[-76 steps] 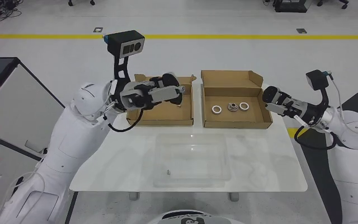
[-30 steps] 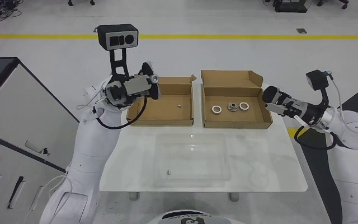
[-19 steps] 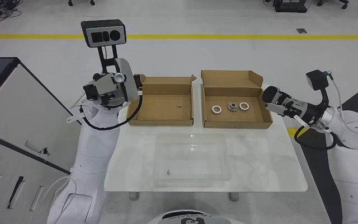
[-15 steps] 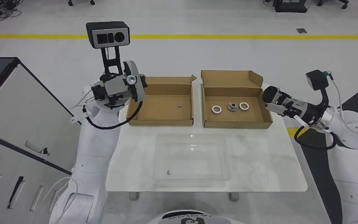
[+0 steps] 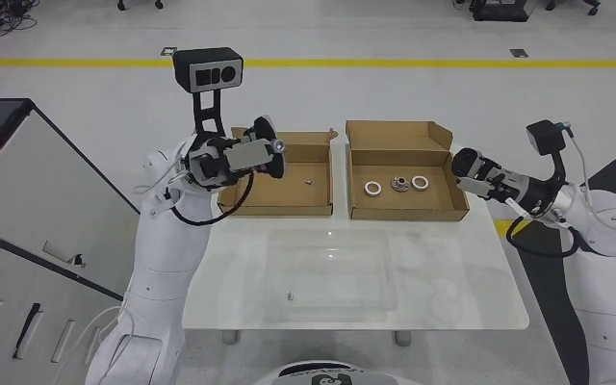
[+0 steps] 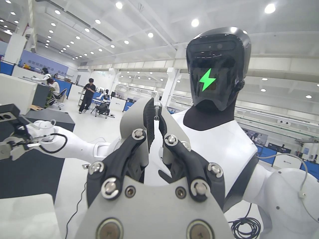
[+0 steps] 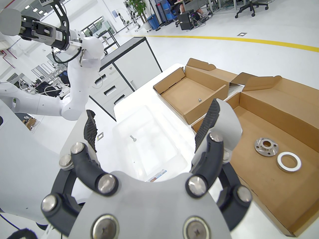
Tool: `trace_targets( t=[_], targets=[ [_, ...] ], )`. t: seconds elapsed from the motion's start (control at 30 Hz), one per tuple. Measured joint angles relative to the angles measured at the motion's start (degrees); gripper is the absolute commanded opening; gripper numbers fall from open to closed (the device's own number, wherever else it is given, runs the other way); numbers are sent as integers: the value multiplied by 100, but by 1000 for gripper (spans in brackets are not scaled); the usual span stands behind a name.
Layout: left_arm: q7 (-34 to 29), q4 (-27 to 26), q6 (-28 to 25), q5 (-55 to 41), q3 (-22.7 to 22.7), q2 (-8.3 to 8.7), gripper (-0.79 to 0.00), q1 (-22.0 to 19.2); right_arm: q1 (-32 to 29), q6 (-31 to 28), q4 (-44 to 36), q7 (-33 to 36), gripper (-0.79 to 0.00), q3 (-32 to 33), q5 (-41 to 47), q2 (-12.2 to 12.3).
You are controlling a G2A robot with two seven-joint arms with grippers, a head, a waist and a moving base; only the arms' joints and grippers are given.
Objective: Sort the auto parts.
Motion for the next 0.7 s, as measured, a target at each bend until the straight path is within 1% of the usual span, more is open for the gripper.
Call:
trace_targets(
  t=[0.17, 0.4, 0.7],
  targets=[
    [-147, -158, 146, -836, -56, -95, -785, -6, 0, 0, 0, 0, 0, 0, 0, 0],
    [-376, -270, 375, -1030, -217, -279, -785, 2, 0, 0, 0, 0, 0, 0, 0, 0],
    [-384, -268, 384, -1003, -226, -286, -785, 4, 0, 0, 0, 0, 0, 0, 0, 0]
  ],
)
